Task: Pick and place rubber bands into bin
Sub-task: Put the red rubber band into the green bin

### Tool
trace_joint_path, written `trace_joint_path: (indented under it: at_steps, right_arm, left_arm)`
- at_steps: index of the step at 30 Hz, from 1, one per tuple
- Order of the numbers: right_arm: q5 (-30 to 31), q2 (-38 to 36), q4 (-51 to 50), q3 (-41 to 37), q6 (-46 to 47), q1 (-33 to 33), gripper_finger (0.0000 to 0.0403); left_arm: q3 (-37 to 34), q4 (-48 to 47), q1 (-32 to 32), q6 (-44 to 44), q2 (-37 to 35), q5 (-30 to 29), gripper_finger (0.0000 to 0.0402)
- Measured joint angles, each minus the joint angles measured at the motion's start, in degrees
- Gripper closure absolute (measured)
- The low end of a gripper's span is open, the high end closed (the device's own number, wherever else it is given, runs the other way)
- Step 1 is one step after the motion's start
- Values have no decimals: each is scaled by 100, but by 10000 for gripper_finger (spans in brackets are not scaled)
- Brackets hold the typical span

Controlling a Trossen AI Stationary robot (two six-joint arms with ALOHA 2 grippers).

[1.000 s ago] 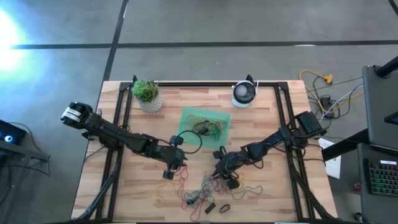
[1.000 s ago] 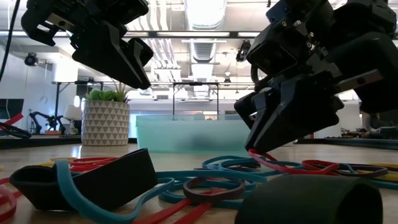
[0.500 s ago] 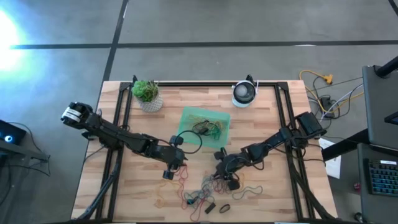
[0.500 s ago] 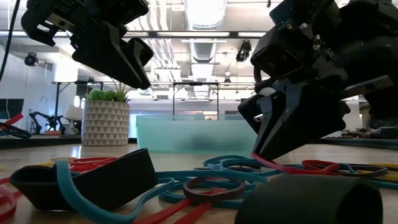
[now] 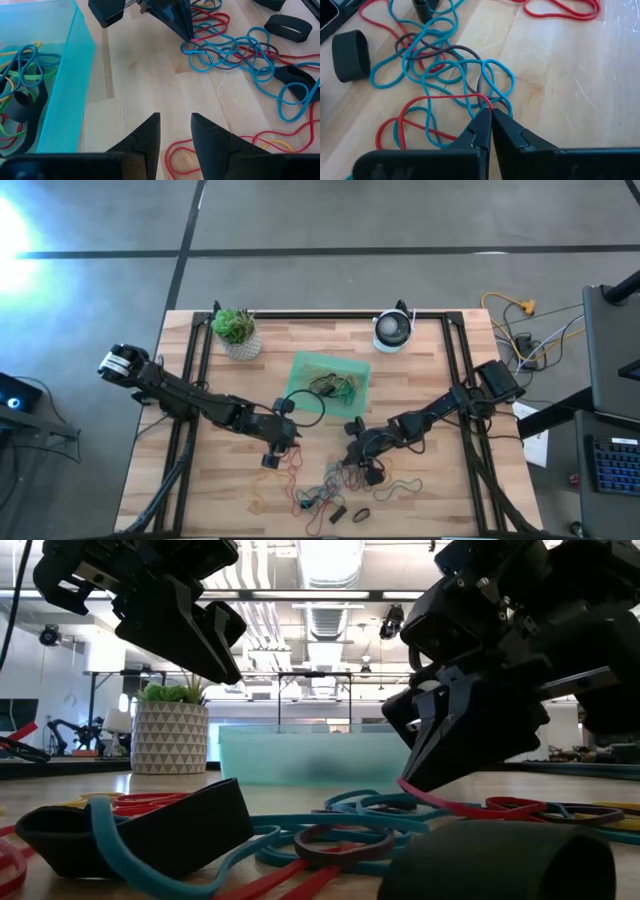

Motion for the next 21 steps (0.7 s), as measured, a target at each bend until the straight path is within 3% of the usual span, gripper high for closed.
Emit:
trace_joint_path:
  at_steps: [8,21]
  right_arm:
    - [-83,-363,-11,2,-138,22,394]
    - [-92,-1564,-314,-7,-747,158,394]
  left_arm:
    - [-2,0,0,0,0,0,308]
    - [-2,-4,1,0,0,2,308]
